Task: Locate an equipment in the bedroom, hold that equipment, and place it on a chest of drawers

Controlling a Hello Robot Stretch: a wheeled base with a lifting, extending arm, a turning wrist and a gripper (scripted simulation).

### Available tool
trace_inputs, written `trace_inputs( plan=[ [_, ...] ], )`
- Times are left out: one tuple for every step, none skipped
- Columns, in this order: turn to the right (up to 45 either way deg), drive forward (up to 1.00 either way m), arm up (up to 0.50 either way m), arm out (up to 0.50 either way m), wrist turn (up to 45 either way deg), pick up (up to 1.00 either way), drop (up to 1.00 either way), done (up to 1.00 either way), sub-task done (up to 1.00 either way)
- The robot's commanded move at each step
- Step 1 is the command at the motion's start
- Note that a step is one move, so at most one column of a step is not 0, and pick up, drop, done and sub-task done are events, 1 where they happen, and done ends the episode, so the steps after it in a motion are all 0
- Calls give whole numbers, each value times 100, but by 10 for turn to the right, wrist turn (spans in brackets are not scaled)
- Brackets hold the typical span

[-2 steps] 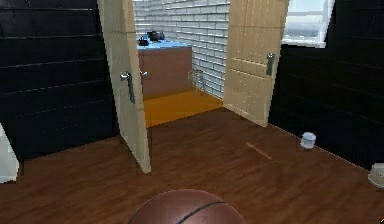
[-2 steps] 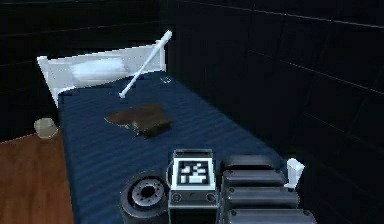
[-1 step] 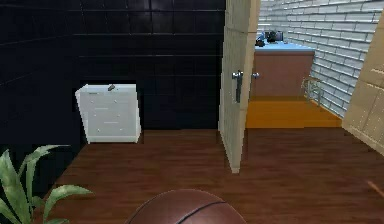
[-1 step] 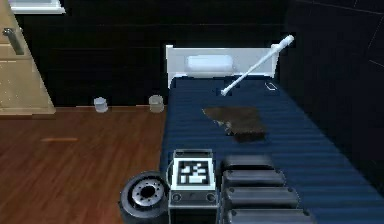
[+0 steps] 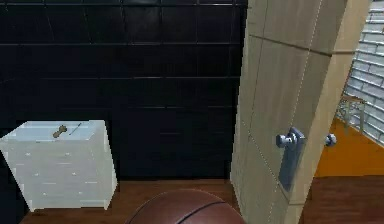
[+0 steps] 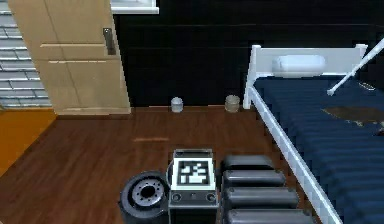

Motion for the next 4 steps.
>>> trace_inputs(
  plan=[
    [-90, 0, 0, 0, 0, 0, 0, 0, 0],
    [0, 20, 0, 0, 0, 0, 0, 0, 0],
    [-240, 0, 0, 0, 0, 0, 0, 0, 0],
    [0, 50, 0, 0, 0, 0, 0, 0, 0]
  ],
)
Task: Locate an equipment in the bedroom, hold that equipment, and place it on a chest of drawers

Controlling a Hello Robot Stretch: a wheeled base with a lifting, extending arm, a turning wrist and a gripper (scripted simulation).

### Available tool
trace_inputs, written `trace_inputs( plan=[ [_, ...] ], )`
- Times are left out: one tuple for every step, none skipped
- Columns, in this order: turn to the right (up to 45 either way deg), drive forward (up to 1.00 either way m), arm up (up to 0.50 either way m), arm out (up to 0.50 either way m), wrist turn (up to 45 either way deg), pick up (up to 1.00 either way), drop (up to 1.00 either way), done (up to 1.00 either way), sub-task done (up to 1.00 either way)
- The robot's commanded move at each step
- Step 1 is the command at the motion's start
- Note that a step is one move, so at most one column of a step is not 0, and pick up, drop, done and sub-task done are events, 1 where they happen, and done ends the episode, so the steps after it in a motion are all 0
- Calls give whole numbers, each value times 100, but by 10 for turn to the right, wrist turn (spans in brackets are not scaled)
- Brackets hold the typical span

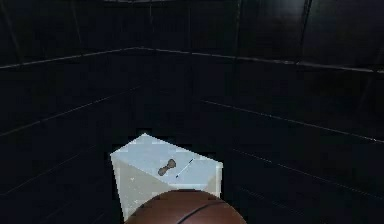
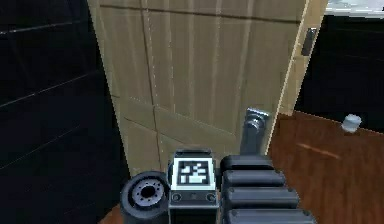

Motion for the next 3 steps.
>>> trace_inputs(
  plan=[
    [-360, 0, 0, 0, 0, 0, 0, 0, 0],
    [-30, 0, 0, 0, 0, 0, 0, 0, 0],
    [0, 60, 0, 0, 0, 0, 0, 0, 0]
  ],
)
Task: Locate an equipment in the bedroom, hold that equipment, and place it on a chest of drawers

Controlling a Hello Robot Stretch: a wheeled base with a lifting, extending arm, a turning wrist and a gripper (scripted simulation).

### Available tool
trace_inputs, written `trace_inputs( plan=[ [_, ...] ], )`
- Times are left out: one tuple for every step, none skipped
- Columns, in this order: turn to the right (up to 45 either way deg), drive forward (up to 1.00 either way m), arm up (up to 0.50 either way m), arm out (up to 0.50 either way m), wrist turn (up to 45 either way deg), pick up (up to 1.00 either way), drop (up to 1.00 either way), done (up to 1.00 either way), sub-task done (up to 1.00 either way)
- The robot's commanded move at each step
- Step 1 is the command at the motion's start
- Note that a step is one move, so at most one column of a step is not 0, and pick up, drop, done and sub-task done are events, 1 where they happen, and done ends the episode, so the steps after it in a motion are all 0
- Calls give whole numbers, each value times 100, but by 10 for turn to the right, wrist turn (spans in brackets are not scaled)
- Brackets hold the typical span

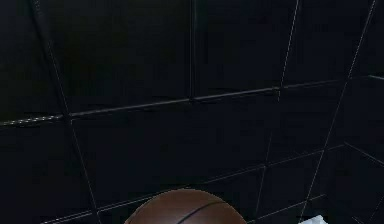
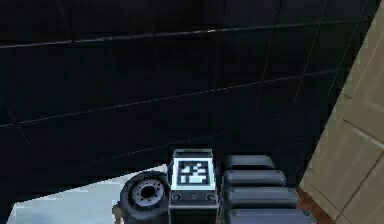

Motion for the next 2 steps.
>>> trace_inputs(
  plan=[
    [-450, 0, 0, 0, 0, 0, 0, 0, 0],
    [-450, 0, 0, 0, 0, 0, 0, 0, 0]
  ],
)
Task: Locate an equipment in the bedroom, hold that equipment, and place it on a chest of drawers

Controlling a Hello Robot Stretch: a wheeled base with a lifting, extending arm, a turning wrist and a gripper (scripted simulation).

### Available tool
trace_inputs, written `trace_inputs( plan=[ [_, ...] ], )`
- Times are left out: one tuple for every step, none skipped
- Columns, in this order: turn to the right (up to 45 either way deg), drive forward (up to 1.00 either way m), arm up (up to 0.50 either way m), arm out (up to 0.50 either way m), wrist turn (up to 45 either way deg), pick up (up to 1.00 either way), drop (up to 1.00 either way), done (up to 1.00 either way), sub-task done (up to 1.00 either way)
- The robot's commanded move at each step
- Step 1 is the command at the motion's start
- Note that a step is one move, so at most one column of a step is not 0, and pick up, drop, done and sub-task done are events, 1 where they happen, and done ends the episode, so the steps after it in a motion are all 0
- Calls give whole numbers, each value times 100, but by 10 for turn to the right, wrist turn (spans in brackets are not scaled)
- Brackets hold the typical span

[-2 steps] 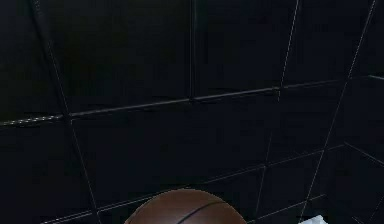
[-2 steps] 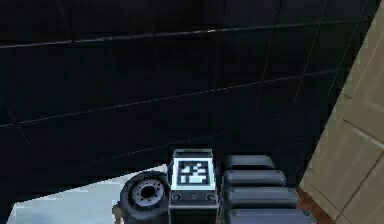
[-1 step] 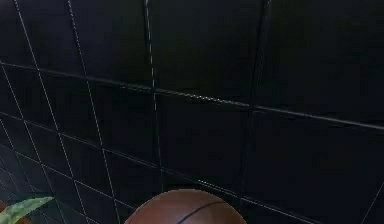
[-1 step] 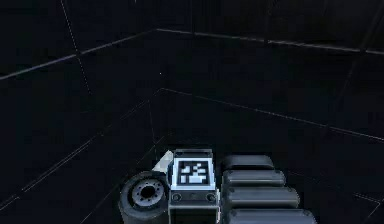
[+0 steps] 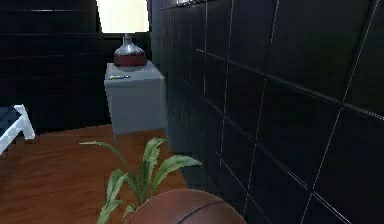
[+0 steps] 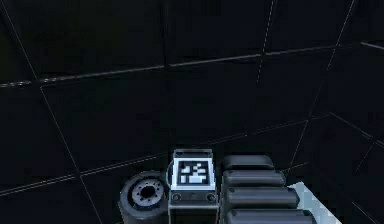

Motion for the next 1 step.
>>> trace_inputs(
  plan=[
    [-450, 0, 0, 0, 0, 0, 0, 0, 0]
  ],
)
